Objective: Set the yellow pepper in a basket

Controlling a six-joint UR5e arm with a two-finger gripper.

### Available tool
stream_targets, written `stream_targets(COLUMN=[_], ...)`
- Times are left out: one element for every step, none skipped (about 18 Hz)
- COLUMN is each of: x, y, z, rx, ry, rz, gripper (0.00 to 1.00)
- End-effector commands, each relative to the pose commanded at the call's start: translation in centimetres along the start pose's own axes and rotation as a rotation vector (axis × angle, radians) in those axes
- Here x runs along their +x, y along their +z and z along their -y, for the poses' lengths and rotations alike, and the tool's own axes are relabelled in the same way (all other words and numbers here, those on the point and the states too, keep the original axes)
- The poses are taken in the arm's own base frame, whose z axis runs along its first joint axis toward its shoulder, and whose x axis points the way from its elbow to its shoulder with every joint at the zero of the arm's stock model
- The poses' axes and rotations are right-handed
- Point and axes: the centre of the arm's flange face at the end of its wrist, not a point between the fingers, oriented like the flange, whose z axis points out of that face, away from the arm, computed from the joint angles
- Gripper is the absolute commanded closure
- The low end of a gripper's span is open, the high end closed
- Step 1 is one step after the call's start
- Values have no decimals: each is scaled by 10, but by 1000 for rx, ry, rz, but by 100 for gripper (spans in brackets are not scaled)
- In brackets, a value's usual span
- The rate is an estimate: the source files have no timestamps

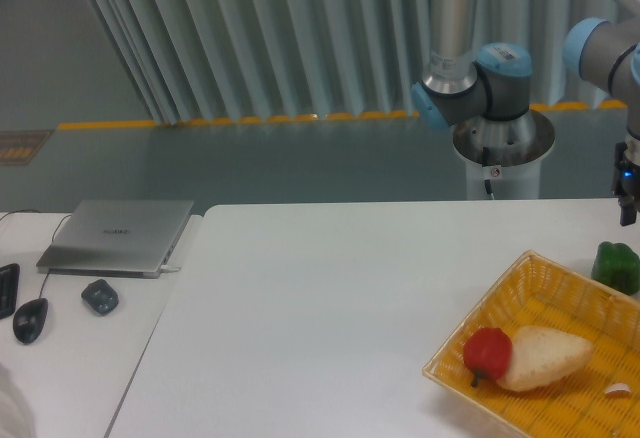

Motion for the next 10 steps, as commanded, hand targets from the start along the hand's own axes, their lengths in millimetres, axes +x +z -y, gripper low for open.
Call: stream_targets(x=[1, 2, 1, 1, 1, 1, 1, 0, 0, 0], y=[1, 4, 5, 7, 8, 9, 9, 9, 10, 11], z=[0, 2, 6, 7, 8, 8, 8, 8, 8, 9], rx=[1, 2, 4, 8, 8, 9, 10, 13, 15, 14], ry=[2, 10, 26, 31, 33, 35, 35, 35, 35, 36], rz=[-3, -7, -10, -13, -15, -16, -16, -15, -17, -18], gripper=[0, 0, 0, 0, 0, 0, 0, 0, 0, 0])
